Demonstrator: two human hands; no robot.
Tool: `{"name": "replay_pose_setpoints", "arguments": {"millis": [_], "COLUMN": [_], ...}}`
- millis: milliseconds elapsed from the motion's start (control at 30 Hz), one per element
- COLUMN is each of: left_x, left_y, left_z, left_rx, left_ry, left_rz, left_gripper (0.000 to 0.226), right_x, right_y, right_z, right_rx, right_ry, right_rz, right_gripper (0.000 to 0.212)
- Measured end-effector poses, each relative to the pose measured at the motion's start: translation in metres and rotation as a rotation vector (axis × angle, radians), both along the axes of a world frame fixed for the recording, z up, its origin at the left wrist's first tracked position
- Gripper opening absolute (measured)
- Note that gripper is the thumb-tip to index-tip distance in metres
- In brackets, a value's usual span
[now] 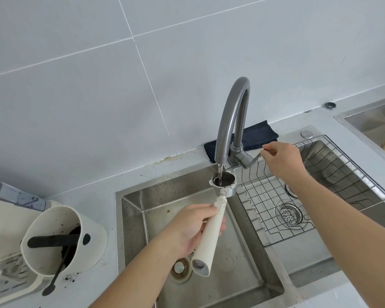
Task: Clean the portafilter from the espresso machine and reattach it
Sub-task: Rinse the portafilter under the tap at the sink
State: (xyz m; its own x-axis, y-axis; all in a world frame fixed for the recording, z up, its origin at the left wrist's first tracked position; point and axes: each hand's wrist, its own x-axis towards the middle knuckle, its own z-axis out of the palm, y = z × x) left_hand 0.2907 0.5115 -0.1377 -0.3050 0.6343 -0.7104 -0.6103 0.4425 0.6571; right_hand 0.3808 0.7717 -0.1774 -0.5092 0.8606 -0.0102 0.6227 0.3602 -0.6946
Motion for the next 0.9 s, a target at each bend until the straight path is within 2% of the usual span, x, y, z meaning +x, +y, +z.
{"name": "replay_pose_setpoints", "arguments": {"millis": [100, 300, 567, 700, 800, 900], "left_x": [-0.002, -0.007, -0.016, -0.016, -0.014, -0.011], "left_y": [-0.003, -0.012, -0.028, -0.027, -0.023, -0.018], "left_z": [0.000, -0.005, -0.011, -0.014, -0.018, -0.023], "left_rx": [-0.034, -0.115, -0.089, -0.060, -0.037, 0.005], "left_ry": [0.055, 0.295, 0.517, 0.552, 0.536, 0.507], "left_rz": [-0.021, -0.110, -0.171, -0.149, -0.109, -0.054], "left_gripper": [0.017, 0.017, 0.026, 0.036, 0.036, 0.046], "right_x": [-0.001, -0.001, -0.001, -0.001, -0.001, -0.002], "right_y": [0.001, 0.000, 0.001, 0.000, 0.000, 0.001], "right_z": [-0.001, 0.000, -0.001, -0.001, -0.001, -0.002], "right_rx": [-0.007, -0.008, -0.006, 0.006, 0.008, 0.008], "right_ry": [-0.013, -0.018, -0.021, -0.024, -0.025, -0.021], "right_rz": [-0.005, -0.007, -0.004, 0.005, 0.008, 0.002], "right_gripper": [0.029, 0.028, 0.028, 0.028, 0.027, 0.026]}}
